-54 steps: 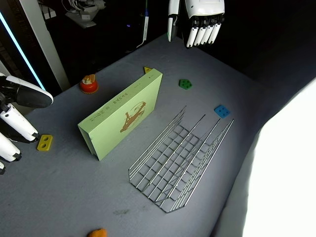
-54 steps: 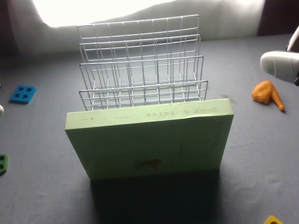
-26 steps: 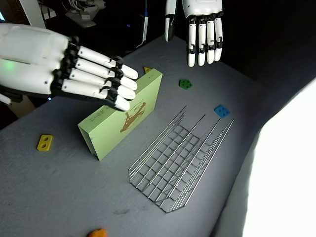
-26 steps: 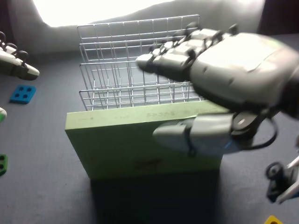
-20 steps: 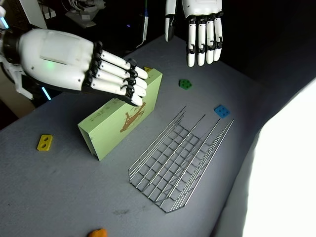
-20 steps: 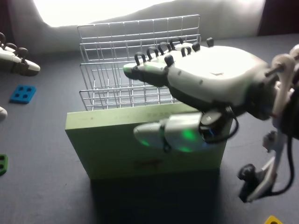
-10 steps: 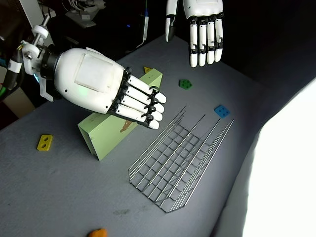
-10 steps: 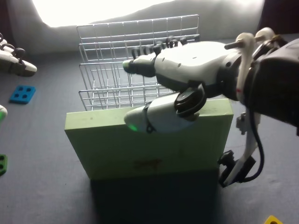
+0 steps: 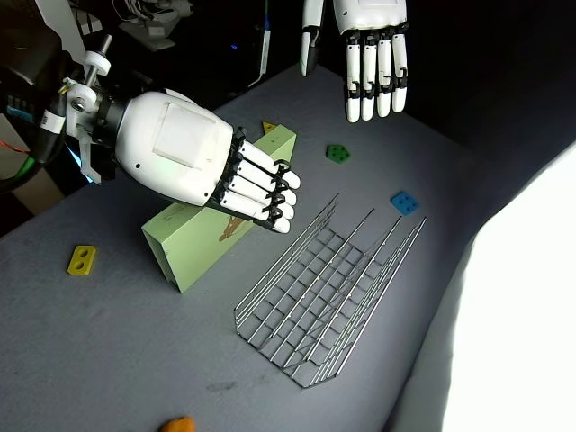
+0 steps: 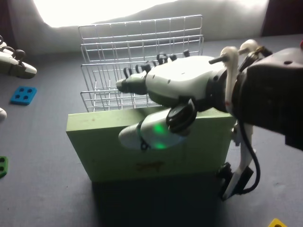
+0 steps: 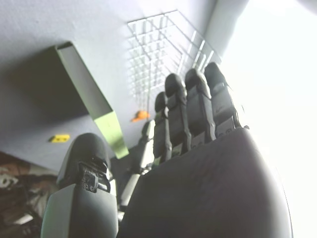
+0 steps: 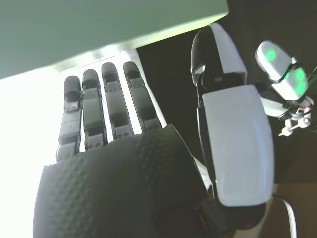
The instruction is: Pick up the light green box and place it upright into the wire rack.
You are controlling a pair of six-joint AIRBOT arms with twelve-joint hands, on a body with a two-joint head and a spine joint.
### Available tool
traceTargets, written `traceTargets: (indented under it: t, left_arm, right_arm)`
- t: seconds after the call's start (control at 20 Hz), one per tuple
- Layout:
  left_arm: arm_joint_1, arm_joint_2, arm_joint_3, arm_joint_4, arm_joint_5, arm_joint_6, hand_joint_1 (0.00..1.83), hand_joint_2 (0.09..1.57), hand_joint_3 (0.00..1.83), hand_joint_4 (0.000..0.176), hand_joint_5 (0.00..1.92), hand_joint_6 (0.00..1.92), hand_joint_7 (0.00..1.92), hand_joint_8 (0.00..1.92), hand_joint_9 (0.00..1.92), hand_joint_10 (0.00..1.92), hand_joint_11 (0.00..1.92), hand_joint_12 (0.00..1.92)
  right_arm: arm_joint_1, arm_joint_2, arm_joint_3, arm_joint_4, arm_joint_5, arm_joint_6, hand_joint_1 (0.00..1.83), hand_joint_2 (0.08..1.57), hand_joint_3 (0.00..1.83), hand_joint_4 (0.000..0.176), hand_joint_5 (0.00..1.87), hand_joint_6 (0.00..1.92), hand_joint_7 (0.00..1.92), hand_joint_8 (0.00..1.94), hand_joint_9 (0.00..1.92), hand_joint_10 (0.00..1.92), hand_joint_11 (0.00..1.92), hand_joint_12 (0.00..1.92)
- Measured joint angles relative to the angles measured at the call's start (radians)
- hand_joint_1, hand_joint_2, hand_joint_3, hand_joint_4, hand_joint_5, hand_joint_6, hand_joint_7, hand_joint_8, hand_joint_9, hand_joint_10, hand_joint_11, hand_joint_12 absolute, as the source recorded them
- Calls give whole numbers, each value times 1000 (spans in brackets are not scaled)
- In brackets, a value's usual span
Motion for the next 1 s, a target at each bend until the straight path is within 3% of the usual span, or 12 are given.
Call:
traceTargets:
  t: [0.1,0.15,0.3,0.35,0.4,1.0]
  left_arm:
    - [0,0,0,0,0,0,259,1294,0,13,218,5,314,3,193,15,0,307]
    - [0,0,0,0,0,0,336,1276,0,2,193,6,316,3,217,24,0,319]
    - [0,0,0,0,0,0,340,1270,0,11,148,2,286,0,198,9,0,241]
    - [0,0,0,0,0,0,307,1282,0,18,150,2,263,4,160,12,0,69]
    - [0,0,0,0,0,0,296,1285,2,20,150,2,258,3,151,12,0,13]
    - [7,0,0,0,2,2,295,1286,1,20,150,1,258,2,150,10,0,0]
  right_arm:
    - [-8,-6,8,5,-7,0,339,1155,0,0,157,3,179,1,145,2,0,394]
    - [-12,-9,14,-2,-8,0,473,1159,0,0,215,25,220,15,172,12,0,387]
    - [-18,-16,31,-3,-16,1,480,1160,1,0,281,34,251,9,199,14,0,466]
    - [-20,-18,35,0,-26,5,814,1130,0,0,606,146,416,37,330,53,0,728]
    - [-21,-21,35,-3,-34,10,893,1116,0,0,695,130,465,14,368,41,0,817]
    - [-24,-34,52,-4,-55,13,913,1111,0,0,723,114,479,6,381,32,0,845]
